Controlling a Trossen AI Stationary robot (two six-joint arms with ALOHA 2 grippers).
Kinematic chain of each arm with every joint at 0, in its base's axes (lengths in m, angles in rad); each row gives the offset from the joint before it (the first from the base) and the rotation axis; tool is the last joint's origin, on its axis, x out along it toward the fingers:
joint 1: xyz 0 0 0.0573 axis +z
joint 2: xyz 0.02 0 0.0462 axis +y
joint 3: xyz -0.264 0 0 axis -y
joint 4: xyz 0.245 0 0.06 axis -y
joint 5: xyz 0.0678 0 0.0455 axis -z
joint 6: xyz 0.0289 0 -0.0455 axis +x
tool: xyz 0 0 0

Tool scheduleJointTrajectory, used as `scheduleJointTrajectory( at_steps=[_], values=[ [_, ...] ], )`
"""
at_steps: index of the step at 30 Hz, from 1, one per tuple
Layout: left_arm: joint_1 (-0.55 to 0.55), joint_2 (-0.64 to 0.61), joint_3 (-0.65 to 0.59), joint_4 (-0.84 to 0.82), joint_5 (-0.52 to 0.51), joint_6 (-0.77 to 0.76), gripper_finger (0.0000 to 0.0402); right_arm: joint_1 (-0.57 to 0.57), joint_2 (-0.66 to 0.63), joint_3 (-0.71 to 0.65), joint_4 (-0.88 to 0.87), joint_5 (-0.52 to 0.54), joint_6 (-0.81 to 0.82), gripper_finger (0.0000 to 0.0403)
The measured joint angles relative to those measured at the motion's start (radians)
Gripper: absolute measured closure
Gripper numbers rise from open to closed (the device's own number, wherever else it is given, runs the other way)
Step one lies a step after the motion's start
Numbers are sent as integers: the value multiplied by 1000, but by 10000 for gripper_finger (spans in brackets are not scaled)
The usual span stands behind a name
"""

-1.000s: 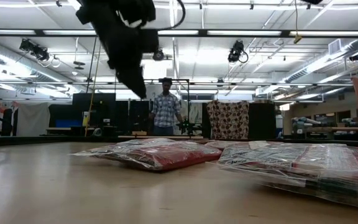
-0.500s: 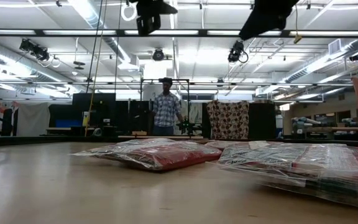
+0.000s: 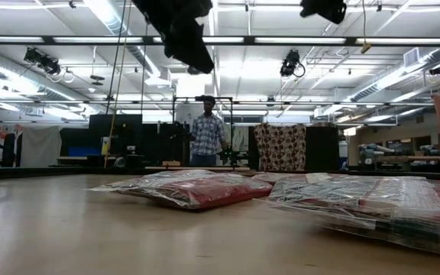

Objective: Sort popcorn bags into baskets
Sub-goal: Put the red popcorn bag into the orange bin

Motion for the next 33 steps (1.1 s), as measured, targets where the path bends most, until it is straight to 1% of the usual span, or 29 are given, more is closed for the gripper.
scheduleJointTrajectory(
  at_steps=[2,4,6,8,10,12,16,21,24,26,29,31,33],
  values=[
    [6,0,-33,61,-12,0,260,-6,-2,28,0,15,-17,302],
    [7,0,-48,77,4,0,260,-9,-2,38,3,41,-51,302],
    [6,0,-47,82,65,-5,260,-9,1,32,0,76,-85,302],
    [6,0,-47,70,158,-38,260,-8,1,1,16,113,-90,302],
    [6,0,-34,9,242,-85,260,-8,2,-50,55,136,-78,302],
    [5,-3,-11,-67,298,-101,260,-9,3,-105,121,138,-76,302],
    [6,-4,27,-236,352,-84,260,-8,2,-235,304,137,-75,302],
    [6,-4,39,-337,352,-17,260,-9,3,-389,529,138,-80,302],
    [6,-4,39,-336,336,42,260,-14,4,-414,548,130,-23,302],
    [6,-4,38,-333,314,67,260,-22,2,-405,524,84,8,302],
    [6,-2,38,-308,254,104,260,-33,3,-359,428,2,6,302],
    [6,11,38,-260,211,136,260,-37,2,-321,353,-25,-4,302],
    [10,25,37,-203,198,163,260,-37,2,-288,266,-27,-12,302]
  ],
)
